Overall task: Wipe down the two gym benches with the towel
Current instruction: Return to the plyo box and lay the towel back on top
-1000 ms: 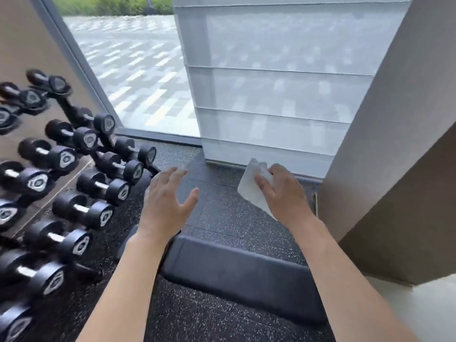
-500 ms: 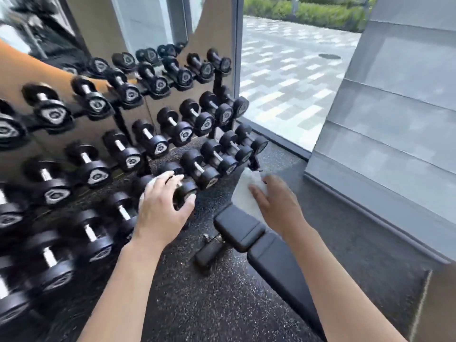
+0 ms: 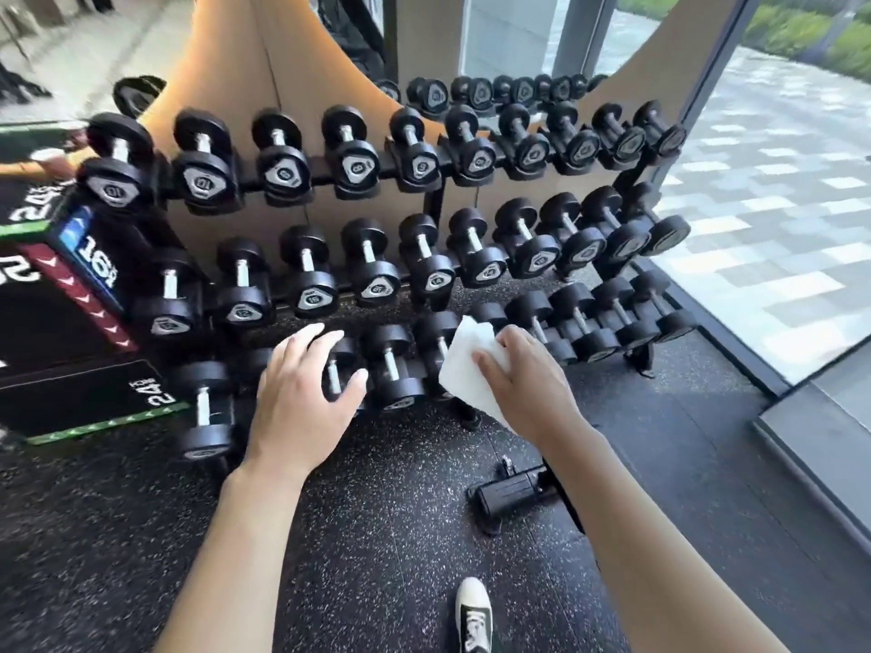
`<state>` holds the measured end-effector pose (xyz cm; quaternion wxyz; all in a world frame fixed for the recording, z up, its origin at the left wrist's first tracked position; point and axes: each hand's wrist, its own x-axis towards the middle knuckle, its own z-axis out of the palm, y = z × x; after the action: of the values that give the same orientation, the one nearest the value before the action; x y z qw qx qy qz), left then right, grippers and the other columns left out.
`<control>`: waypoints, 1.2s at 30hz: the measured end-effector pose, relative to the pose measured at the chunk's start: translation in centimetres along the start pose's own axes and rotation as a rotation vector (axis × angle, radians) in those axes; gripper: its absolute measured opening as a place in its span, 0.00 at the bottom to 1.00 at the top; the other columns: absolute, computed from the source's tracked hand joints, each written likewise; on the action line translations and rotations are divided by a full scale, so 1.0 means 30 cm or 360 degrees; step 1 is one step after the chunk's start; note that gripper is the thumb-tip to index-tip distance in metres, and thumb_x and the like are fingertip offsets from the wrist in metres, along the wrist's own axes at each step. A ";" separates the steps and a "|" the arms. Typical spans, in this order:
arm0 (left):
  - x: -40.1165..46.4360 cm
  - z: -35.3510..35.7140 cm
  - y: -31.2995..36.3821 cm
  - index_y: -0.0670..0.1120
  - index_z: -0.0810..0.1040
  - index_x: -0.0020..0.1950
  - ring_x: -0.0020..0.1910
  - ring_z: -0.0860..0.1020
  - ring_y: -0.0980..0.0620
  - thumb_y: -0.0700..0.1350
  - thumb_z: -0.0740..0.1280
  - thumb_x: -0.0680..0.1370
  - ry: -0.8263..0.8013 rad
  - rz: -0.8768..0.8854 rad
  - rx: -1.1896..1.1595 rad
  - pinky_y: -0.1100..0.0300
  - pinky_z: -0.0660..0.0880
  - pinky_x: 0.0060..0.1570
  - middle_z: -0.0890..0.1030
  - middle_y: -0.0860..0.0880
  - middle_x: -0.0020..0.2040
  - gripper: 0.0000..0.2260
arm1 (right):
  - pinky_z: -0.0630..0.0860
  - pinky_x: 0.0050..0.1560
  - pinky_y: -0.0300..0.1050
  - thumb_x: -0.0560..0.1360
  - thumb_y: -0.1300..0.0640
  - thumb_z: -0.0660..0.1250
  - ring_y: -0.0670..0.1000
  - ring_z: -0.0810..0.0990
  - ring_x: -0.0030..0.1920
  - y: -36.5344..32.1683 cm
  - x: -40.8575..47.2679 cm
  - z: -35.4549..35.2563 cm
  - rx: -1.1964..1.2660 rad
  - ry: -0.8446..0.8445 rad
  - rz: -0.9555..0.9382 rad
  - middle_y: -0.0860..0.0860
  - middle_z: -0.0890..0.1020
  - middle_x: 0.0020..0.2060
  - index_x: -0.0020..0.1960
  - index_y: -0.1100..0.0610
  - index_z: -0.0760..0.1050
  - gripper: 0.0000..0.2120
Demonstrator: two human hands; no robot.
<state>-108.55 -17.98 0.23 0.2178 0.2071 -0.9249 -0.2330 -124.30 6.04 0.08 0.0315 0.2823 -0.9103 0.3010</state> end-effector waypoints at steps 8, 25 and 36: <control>0.111 -0.130 -0.387 0.49 0.74 0.75 0.77 0.65 0.47 0.60 0.65 0.81 0.0138 -0.0329 0.0119 0.43 0.64 0.78 0.71 0.50 0.77 0.26 | 0.66 0.46 0.49 0.82 0.39 0.57 0.47 0.70 0.47 -0.279 0.333 0.333 0.0110 -0.0197 -0.0262 0.42 0.73 0.45 0.48 0.49 0.65 0.14; 0.483 -0.468 -1.067 0.52 0.73 0.76 0.79 0.63 0.49 0.56 0.68 0.81 0.0347 -0.0868 0.0365 0.42 0.65 0.78 0.69 0.52 0.79 0.24 | 0.71 0.46 0.49 0.83 0.42 0.60 0.52 0.74 0.54 -1.026 1.067 1.027 0.0396 -0.0619 -0.0796 0.48 0.77 0.53 0.58 0.56 0.71 0.17; 0.558 -0.802 -1.658 0.53 0.73 0.76 0.79 0.62 0.51 0.57 0.68 0.81 0.0415 -0.0947 0.0341 0.43 0.64 0.77 0.68 0.54 0.78 0.24 | 0.69 0.44 0.51 0.83 0.43 0.61 0.52 0.72 0.48 -1.573 1.172 1.443 0.0408 -0.0667 -0.0845 0.47 0.74 0.47 0.51 0.52 0.66 0.12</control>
<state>-96.23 -74.35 -1.40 0.2337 0.5178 -0.8074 -0.1595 -123.75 -66.96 -2.26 -0.1143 0.5662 -0.7468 0.3297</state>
